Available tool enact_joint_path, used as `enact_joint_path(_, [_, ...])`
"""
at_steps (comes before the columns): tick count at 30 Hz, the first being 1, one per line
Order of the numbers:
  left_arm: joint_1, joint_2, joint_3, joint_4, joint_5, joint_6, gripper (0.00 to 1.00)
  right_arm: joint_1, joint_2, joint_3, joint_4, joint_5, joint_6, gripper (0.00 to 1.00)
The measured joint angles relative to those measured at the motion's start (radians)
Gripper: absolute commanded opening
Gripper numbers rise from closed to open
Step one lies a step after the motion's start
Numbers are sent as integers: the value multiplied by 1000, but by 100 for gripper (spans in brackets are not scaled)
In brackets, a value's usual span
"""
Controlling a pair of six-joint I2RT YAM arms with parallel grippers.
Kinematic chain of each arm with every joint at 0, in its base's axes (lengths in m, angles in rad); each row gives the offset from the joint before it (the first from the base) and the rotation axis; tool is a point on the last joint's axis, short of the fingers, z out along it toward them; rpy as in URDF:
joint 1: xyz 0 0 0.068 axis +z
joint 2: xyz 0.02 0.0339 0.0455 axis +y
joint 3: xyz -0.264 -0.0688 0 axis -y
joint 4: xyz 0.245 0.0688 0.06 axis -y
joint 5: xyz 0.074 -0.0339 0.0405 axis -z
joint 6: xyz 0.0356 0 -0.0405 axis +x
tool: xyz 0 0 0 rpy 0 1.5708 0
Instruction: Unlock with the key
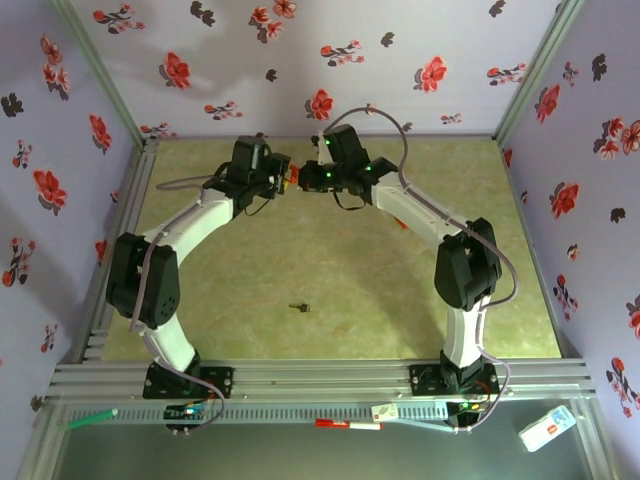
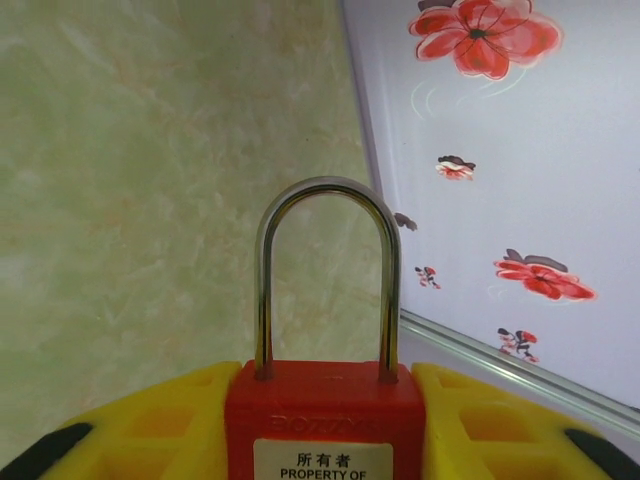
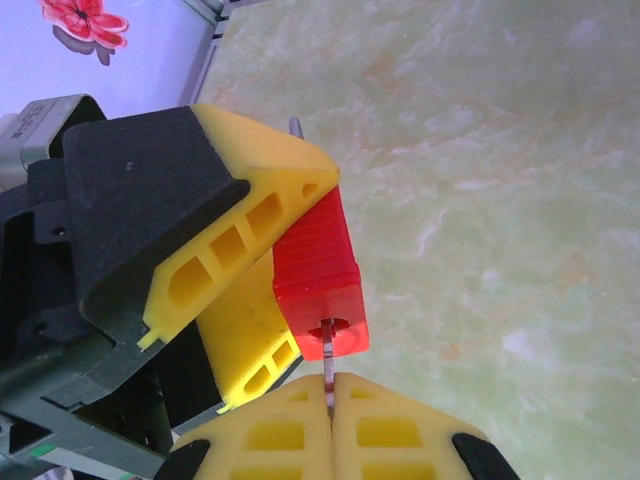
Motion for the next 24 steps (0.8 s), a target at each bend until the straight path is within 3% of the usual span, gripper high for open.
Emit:
enact_joint_path(6, [0,-15,23,-88,-61,93,0,-26,-12,-152,261,-135,153,0])
enact_joint_path(12, [0,-50,83,-149,-111,179,0,-37,-14,-169,405,-214,210,0])
enact_joint_path(24, [0,-68,201,-265,-139,258,0,-14,-48,-180,506,-185,178,0])
